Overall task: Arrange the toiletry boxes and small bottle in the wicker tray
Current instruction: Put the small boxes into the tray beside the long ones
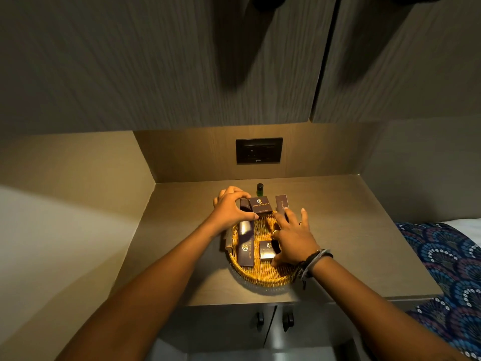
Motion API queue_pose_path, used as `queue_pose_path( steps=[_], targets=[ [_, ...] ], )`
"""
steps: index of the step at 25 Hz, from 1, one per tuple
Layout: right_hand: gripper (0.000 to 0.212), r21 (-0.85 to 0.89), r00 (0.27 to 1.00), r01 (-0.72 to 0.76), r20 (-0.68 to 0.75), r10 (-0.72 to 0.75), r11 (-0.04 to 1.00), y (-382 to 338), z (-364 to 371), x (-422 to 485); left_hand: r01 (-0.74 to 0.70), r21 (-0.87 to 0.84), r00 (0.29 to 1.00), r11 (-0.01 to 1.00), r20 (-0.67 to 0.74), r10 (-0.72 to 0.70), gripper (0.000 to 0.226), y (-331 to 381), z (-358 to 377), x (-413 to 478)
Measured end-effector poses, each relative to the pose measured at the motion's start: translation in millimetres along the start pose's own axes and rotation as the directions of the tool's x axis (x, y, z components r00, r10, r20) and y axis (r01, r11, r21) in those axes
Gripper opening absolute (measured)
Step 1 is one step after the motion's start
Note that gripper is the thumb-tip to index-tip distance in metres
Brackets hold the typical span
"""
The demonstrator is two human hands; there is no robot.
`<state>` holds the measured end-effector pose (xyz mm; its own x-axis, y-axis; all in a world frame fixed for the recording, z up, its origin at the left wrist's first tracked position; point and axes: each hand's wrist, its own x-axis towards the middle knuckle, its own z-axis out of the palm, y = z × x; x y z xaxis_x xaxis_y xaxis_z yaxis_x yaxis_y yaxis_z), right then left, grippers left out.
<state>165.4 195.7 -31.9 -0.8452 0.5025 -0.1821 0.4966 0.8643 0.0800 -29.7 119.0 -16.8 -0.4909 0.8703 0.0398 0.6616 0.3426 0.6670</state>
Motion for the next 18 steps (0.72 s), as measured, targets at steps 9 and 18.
queue_pose_path(
  steps=[9, 18],
  targets=[
    [0.070, 0.134, 0.979, -0.121, -0.147, 0.140, 0.984, 29, -12, -24, -0.165, 0.325, 0.970, 0.931, 0.222, 0.095, 0.061, 17, 20, -6],
    [0.047, 0.307, 0.924, -0.212, -0.246, 0.292, 0.928, 48, -24, -38, -0.239, 0.612, 0.959, 0.754, 0.272, 0.083, 0.060, 29, 31, -6]
  ],
)
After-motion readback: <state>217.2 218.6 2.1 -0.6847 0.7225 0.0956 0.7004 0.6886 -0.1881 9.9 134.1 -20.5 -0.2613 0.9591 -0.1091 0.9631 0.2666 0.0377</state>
